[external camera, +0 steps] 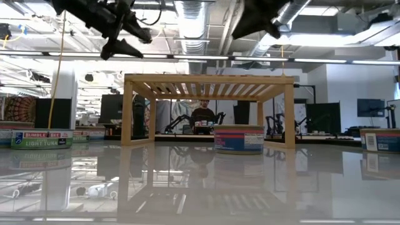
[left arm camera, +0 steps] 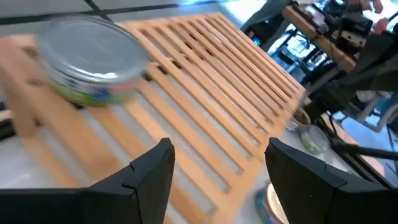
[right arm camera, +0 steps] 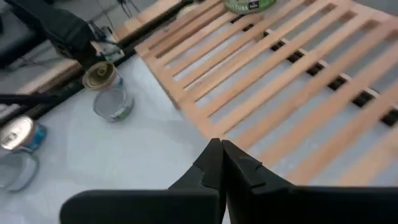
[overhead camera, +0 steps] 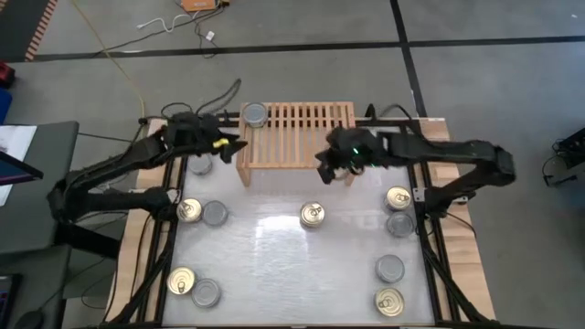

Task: Stack canned seafood by type on shelf
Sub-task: Put the blue tuna can on the shelf

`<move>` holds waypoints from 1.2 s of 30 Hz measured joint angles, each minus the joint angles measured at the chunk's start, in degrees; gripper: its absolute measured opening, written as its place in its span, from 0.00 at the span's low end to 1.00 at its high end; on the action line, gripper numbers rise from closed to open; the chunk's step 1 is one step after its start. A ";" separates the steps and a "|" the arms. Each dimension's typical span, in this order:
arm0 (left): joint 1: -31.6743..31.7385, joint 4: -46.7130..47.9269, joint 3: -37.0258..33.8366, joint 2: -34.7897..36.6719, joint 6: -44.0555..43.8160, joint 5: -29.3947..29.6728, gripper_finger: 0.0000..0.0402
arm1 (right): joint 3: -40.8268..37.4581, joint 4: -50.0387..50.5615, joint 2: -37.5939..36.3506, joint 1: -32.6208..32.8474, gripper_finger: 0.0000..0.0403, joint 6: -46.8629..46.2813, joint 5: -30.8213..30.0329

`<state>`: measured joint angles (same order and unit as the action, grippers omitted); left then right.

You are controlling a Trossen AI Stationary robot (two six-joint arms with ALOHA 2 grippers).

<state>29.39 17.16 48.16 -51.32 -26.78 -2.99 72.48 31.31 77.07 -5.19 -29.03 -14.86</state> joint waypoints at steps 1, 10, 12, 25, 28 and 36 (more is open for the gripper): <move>-2.56 -0.04 0.00 0.01 -0.70 2.15 0.60 | -1.07 0.45 -1.21 1.93 0.08 -1.38 -2.05; -26.30 -0.85 0.03 -1.96 -14.03 23.69 0.60 | -9.85 6.63 -9.93 20.96 0.07 -16.79 -15.67; -31.71 -0.65 0.02 -3.66 -18.37 28.77 0.60 | -12.02 7.72 -10.97 25.63 0.07 -21.59 -16.94; -52.40 -11.31 -0.02 -26.97 -50.50 39.12 0.60 | -20.89 9.81 -8.56 51.52 0.07 -53.74 -26.26; -54.11 -15.74 0.01 -31.49 -53.86 39.20 0.60 | -21.59 10.13 -5.46 52.68 0.08 -59.59 -26.27; -52.46 -17.23 2.53 -39.56 -59.54 33.64 0.60 | -22.20 9.98 4.86 50.81 0.11 -76.58 -26.33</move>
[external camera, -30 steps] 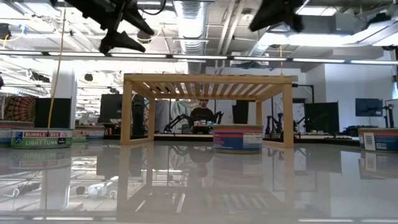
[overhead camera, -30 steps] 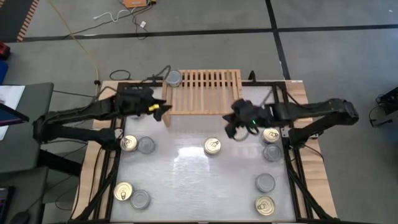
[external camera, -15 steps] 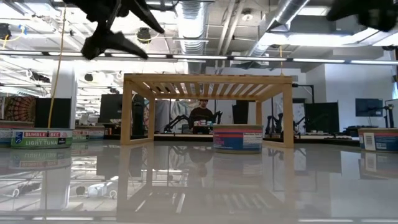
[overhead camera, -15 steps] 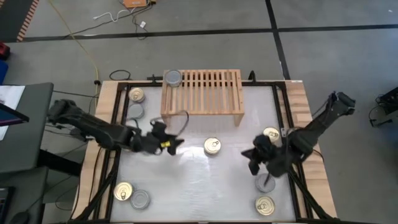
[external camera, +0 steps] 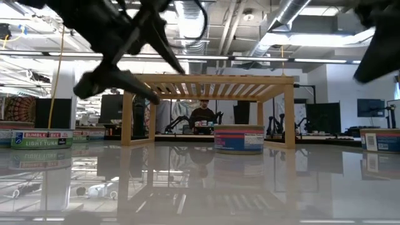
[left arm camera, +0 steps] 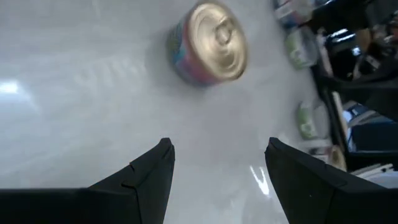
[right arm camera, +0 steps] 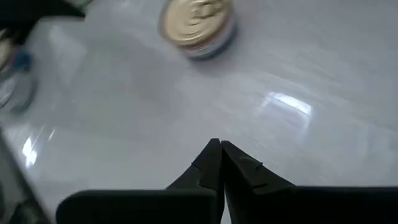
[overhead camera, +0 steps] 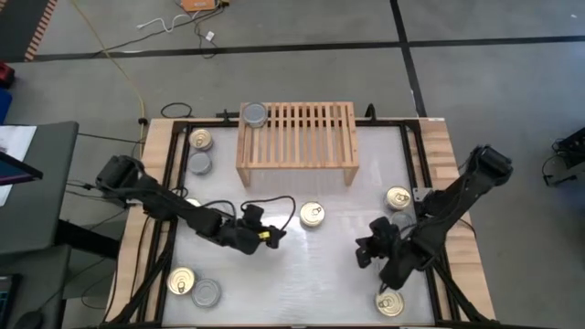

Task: Stack canned seafood by type on shelf
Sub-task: Put the blue tuna can on the shelf

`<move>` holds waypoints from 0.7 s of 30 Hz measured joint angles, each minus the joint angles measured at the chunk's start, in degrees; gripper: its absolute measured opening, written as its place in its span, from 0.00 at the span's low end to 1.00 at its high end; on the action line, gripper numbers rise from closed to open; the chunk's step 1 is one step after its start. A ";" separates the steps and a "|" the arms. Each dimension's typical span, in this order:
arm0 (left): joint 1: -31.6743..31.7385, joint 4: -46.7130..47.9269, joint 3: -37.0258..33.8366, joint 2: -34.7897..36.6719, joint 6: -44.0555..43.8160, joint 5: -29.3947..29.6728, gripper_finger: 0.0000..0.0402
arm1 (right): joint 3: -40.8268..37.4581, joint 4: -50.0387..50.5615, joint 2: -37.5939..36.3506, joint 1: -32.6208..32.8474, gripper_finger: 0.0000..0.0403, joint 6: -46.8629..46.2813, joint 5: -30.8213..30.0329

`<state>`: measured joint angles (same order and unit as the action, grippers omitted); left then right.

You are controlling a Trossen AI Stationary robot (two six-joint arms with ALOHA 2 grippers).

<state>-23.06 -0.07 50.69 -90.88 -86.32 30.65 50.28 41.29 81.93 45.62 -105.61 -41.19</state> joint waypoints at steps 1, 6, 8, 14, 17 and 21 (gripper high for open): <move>0.65 0.14 0.08 -0.72 -0.73 -0.75 0.60 | 0.00 -0.20 1.17 -0.60 0.12 -1.45 0.00; 2.97 -1.27 0.16 -2.10 -1.33 -3.63 0.60 | 0.00 -3.56 4.16 -4.56 0.20 -1.97 0.61; 3.78 -1.43 0.25 -2.04 -0.27 -3.71 0.60 | 0.00 -4.99 4.26 -6.63 0.24 -0.36 0.87; 7.17 -3.61 0.25 -1.70 7.69 -3.81 0.60 | 0.00 -9.62 4.26 -14.95 0.39 7.53 4.75; 9.31 -5.97 0.25 -1.68 11.74 -6.35 0.60 | 0.02 -12.17 4.40 -19.60 0.43 10.83 7.64; 11.82 -6.37 0.25 -1.72 15.10 -11.48 0.60 | 0.02 -15.96 4.64 -24.27 0.46 15.97 8.93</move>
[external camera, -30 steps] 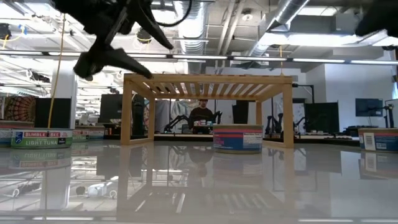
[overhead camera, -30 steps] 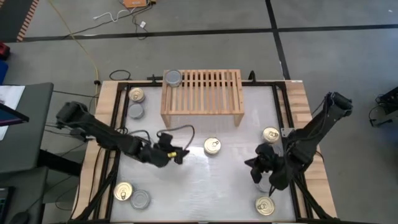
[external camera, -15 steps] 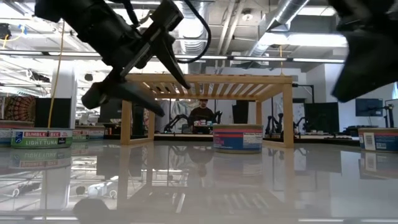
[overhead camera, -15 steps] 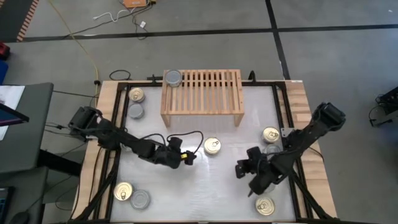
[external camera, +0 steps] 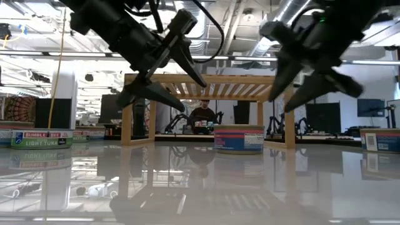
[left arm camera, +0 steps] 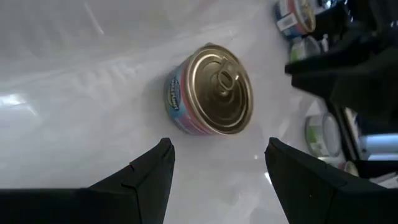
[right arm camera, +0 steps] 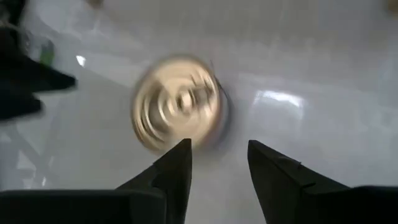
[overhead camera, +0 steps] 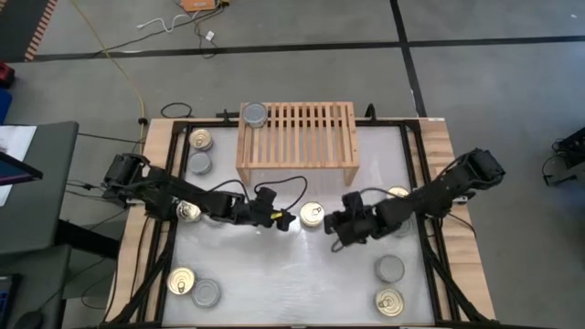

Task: Stack canned seafood by type on shelf
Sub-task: Put the blue tuna can on the shelf

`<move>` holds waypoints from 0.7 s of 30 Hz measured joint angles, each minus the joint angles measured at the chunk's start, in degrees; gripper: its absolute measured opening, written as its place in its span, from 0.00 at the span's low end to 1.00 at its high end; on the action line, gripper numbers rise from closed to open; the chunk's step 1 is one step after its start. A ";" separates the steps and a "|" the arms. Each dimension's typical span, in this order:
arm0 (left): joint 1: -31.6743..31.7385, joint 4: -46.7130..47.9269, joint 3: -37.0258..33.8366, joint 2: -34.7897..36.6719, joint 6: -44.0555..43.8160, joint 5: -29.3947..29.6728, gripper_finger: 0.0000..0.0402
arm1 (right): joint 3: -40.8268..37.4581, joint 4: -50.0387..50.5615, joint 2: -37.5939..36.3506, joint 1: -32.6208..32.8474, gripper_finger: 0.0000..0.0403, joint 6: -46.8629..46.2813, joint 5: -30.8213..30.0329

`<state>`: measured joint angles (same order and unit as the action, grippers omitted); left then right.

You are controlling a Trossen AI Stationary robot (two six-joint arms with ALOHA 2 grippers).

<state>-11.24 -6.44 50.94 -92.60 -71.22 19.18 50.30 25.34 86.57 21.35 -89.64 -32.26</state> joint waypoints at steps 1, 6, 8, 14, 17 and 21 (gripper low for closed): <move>0.31 0.02 0.00 0.00 0.65 -0.47 0.60 | 0.00 -0.74 0.02 -0.92 0.46 1.31 0.53; 1.56 -0.31 0.00 0.02 4.56 -1.13 0.60 | 0.00 -1.37 0.04 -4.49 0.46 4.57 3.62; 2.16 -0.31 0.00 0.02 5.83 -1.36 0.60 | 0.00 -1.41 0.04 -5.49 0.46 5.80 3.74; 3.61 -0.34 -0.02 0.02 7.17 -3.17 0.60 | 0.00 -3.12 1.63 -8.68 0.46 8.77 8.54; 4.00 -0.36 -0.02 0.02 7.22 -3.77 0.60 | 0.00 -7.13 4.72 -9.55 0.46 10.56 11.77; 3.96 -0.61 -0.04 0.02 7.80 -4.43 0.60 | 0.01 -9.57 7.82 -9.60 0.45 9.02 12.22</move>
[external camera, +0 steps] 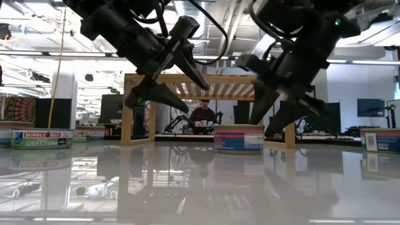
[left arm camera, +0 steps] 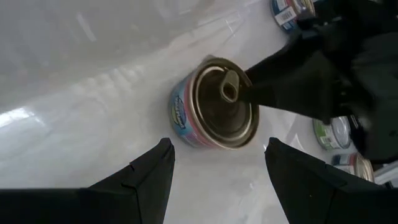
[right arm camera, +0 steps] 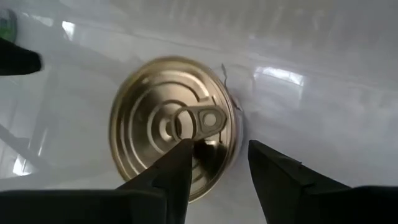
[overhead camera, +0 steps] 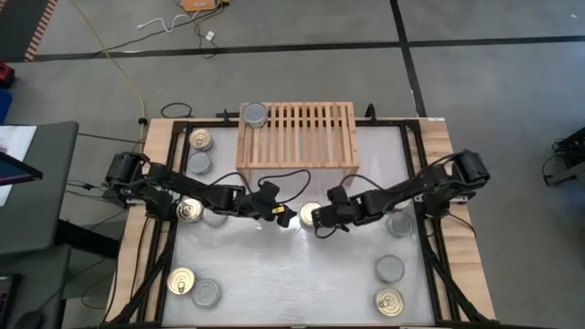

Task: Stack canned seafood by type on shelf
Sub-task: Put the blue tuna can on the shelf

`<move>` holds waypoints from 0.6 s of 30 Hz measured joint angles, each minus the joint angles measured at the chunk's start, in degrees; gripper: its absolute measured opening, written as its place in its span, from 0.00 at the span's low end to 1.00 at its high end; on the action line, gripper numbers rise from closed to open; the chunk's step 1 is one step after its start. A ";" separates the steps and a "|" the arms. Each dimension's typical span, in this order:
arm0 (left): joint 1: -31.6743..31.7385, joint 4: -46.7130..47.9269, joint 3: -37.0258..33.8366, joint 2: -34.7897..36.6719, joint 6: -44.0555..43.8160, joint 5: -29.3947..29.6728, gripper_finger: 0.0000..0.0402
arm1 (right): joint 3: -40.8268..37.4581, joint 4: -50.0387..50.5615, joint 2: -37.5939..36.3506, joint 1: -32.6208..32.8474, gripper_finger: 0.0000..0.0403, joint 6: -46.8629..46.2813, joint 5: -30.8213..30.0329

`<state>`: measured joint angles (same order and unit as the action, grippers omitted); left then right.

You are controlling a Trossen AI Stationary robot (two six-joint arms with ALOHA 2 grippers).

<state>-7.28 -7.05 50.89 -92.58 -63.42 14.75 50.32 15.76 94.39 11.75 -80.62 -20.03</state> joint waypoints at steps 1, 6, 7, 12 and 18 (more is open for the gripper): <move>-0.01 0.02 0.00 0.00 0.02 -0.45 0.60 | 0.08 -0.17 0.45 0.00 0.44 -0.41 0.03; -0.01 0.24 0.00 0.00 0.13 -1.18 0.60 | 0.16 -0.53 1.13 0.26 0.37 -0.53 0.26; -0.01 0.24 0.00 0.00 0.13 -1.24 0.60 | 0.16 -0.54 1.13 0.26 0.35 -0.27 0.22; -0.01 0.34 -0.01 -0.36 -0.32 -2.71 0.60 | 0.19 -0.30 1.13 0.31 0.22 1.40 -0.23; -0.01 0.32 -0.07 -0.37 -0.80 -3.37 0.60 | 0.16 -0.16 1.16 1.53 0.11 1.35 -1.76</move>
<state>-7.29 -6.73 50.83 -92.95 -64.22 11.38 50.48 15.60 95.55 13.28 -79.28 -21.79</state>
